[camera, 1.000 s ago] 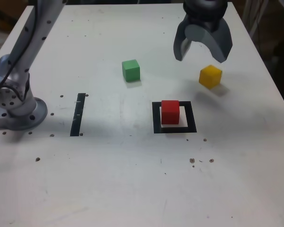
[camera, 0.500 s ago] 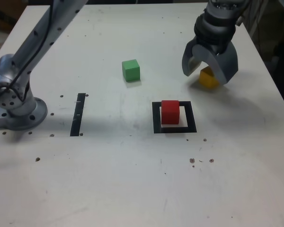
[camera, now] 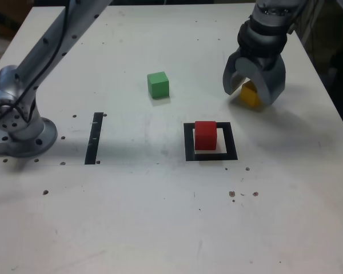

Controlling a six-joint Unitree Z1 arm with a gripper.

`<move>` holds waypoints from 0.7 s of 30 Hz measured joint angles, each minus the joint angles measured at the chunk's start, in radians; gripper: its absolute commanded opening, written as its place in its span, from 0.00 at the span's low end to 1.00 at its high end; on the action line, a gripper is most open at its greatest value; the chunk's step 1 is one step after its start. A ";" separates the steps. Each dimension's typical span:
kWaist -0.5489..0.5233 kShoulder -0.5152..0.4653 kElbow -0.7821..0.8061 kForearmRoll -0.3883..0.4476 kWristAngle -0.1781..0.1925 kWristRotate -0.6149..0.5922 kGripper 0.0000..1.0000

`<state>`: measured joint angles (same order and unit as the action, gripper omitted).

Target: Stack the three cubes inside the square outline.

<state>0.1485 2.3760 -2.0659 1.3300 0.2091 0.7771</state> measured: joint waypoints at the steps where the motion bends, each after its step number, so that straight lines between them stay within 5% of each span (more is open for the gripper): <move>1: 0.003 0.000 0.003 0.000 -0.004 -0.001 0.59; 12: 0.013 0.006 0.000 0.000 -0.013 0.000 0.32; 21: 0.013 0.006 -0.017 0.013 -0.026 0.007 0.24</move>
<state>0.1618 2.3817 -2.0832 1.3432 0.1832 0.7844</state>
